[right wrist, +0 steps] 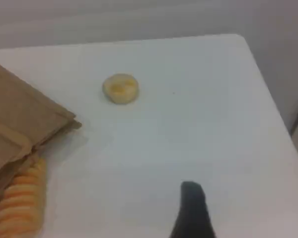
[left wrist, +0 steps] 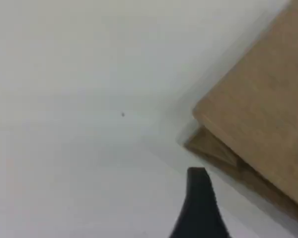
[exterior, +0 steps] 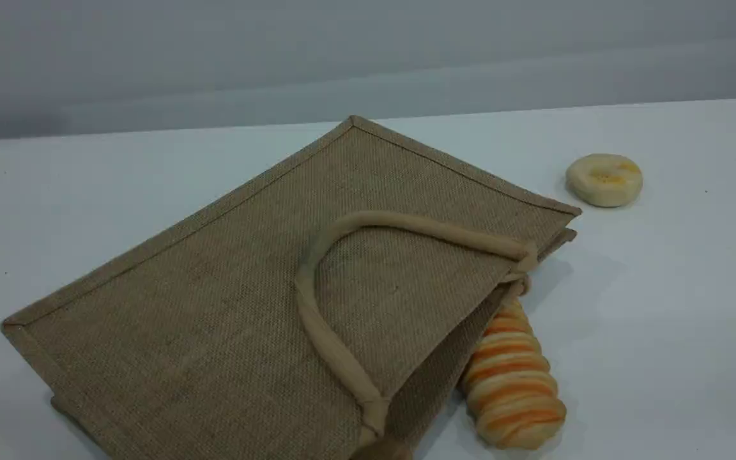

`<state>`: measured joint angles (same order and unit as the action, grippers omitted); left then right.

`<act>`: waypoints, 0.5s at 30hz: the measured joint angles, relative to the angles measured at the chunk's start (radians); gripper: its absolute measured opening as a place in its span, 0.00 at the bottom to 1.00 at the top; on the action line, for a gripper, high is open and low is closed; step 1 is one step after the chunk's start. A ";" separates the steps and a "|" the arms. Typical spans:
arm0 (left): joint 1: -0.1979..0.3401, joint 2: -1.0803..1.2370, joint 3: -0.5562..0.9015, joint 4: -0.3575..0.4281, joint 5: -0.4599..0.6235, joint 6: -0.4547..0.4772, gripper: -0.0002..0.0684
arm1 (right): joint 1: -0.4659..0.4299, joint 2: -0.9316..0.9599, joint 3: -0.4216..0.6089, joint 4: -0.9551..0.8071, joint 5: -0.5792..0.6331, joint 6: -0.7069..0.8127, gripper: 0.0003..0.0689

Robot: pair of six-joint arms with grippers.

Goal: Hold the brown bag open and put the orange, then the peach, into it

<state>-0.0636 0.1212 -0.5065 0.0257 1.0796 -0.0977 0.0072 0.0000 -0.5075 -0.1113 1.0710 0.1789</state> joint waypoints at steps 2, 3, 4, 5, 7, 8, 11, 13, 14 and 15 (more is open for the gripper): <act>0.028 -0.030 0.000 0.000 0.000 0.000 0.67 | 0.000 0.000 0.000 0.000 0.000 0.000 0.66; 0.033 -0.042 0.000 0.000 0.000 0.000 0.67 | 0.000 0.000 0.000 0.000 0.000 0.000 0.66; 0.033 -0.057 0.000 0.000 0.000 0.000 0.67 | 0.000 0.000 0.000 0.000 0.000 0.000 0.66; 0.033 -0.070 0.000 0.000 0.000 0.000 0.67 | 0.000 0.000 0.000 0.000 0.000 0.000 0.66; 0.033 -0.091 0.000 0.000 0.000 0.000 0.67 | 0.000 0.000 0.000 0.000 0.000 0.000 0.66; 0.033 -0.100 0.000 0.000 0.000 0.000 0.67 | 0.000 0.000 0.000 0.000 0.000 0.000 0.66; 0.032 -0.122 0.000 0.000 0.000 0.000 0.67 | 0.000 0.000 0.000 0.000 0.000 0.000 0.66; 0.032 -0.122 0.000 0.000 0.000 0.000 0.67 | 0.002 0.000 0.000 0.000 0.000 0.000 0.66; 0.032 -0.122 0.000 -0.001 0.001 0.000 0.67 | 0.002 0.000 0.000 0.000 0.000 0.000 0.66; 0.032 -0.122 0.000 -0.001 0.001 0.000 0.67 | 0.002 0.000 0.000 0.000 0.000 0.000 0.66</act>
<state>-0.0321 -0.0010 -0.5065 0.0248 1.0806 -0.0977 0.0095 0.0000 -0.5075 -0.1113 1.0710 0.1789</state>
